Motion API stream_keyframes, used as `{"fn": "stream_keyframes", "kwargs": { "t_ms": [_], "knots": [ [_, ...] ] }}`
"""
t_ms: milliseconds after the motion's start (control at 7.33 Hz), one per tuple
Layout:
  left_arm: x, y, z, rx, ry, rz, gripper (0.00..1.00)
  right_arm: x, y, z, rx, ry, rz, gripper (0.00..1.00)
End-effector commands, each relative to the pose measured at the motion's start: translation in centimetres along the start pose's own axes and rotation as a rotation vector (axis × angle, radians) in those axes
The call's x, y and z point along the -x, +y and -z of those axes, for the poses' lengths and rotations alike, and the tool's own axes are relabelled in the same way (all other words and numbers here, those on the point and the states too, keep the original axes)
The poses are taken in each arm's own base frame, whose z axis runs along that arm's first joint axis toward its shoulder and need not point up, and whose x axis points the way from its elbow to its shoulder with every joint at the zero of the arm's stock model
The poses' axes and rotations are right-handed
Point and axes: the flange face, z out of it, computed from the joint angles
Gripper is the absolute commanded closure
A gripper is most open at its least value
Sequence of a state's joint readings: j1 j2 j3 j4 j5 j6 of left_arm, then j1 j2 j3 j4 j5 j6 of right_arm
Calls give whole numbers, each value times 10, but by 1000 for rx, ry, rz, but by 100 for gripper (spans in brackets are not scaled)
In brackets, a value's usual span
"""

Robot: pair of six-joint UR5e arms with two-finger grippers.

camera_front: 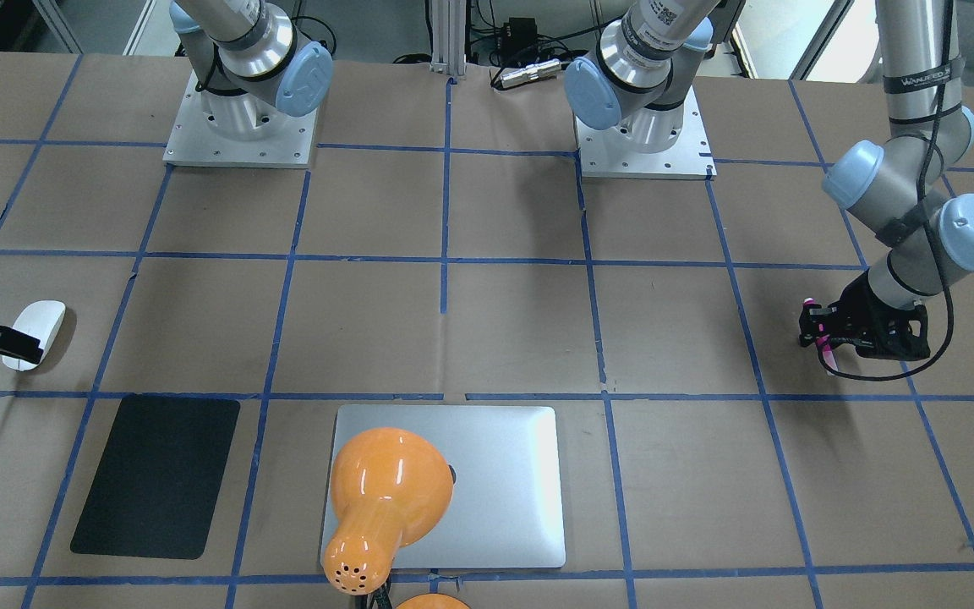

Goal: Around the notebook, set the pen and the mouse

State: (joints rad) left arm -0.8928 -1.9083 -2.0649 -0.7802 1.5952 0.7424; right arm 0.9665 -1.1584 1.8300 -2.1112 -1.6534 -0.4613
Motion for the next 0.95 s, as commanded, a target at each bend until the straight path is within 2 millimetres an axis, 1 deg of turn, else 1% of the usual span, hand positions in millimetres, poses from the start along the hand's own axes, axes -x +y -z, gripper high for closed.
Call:
{"fn": "stream_keyframes", "kwargs": {
  "t_ms": [0,136,273,409,545,682,818],
  "knots": [
    [-2,1,10,-6,-6,31,100,1,0,-19,28,-7,16,0],
    [-9,3,21,3,11,117,100,0,0,-20,35,-4,23,0],
    [-24,4,36,4,31,230,100,-2,1,-21,50,19,25,0],
    [-56,0,48,12,91,348,100,-4,2,-21,61,38,26,0],
    [-98,-8,59,26,88,475,100,-3,4,-23,77,35,28,4],
    [-150,-19,65,25,96,587,100,-4,5,-23,86,46,27,10],
    [-213,-28,68,28,90,701,100,-2,10,-28,107,40,30,12]
  ]
}}
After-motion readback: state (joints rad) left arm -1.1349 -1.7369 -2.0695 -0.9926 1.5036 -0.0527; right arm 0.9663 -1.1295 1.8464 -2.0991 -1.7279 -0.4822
